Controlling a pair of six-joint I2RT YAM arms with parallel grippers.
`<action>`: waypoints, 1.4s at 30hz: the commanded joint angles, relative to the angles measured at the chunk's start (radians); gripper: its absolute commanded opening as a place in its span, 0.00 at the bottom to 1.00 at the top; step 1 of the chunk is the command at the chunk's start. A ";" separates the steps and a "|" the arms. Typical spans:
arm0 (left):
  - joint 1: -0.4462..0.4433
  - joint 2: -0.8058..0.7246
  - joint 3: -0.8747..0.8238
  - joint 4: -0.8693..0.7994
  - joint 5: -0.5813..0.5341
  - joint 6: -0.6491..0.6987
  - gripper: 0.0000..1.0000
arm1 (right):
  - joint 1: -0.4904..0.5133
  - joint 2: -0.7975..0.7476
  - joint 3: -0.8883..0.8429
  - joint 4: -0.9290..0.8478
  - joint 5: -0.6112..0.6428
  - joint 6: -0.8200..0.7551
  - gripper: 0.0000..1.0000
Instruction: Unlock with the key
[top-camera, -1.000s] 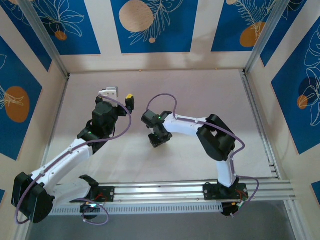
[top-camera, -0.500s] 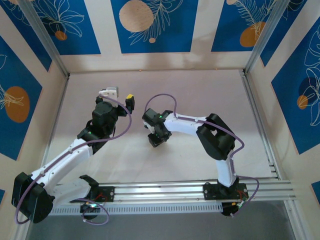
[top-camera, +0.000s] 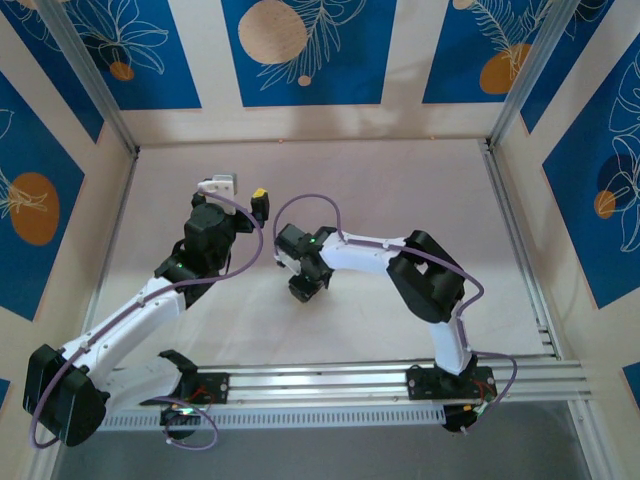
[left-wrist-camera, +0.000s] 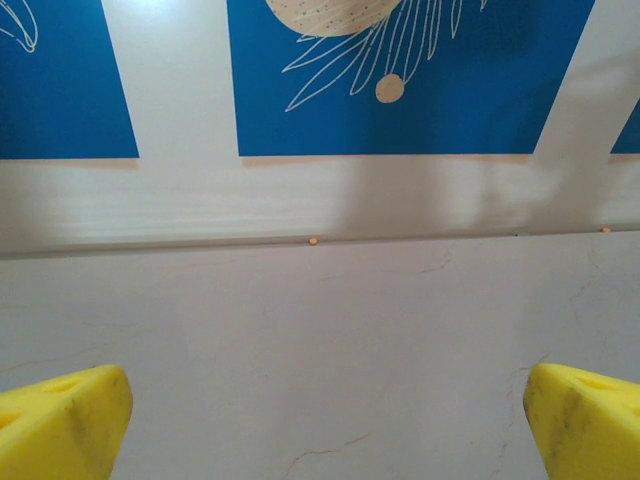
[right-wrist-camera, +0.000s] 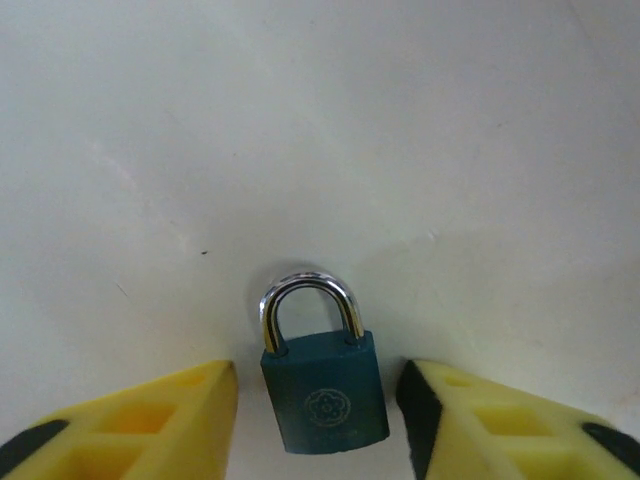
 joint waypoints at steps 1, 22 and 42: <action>0.012 0.002 -0.006 0.026 0.016 0.012 1.00 | -0.021 -0.035 -0.036 -0.010 0.022 -0.008 0.56; 0.012 0.003 -0.006 0.023 0.016 0.006 1.00 | -0.110 -0.209 -0.122 -0.031 -0.072 0.110 0.57; 0.000 0.257 0.072 0.003 0.573 -0.318 0.93 | -0.734 -0.427 -0.362 0.087 0.009 0.437 0.26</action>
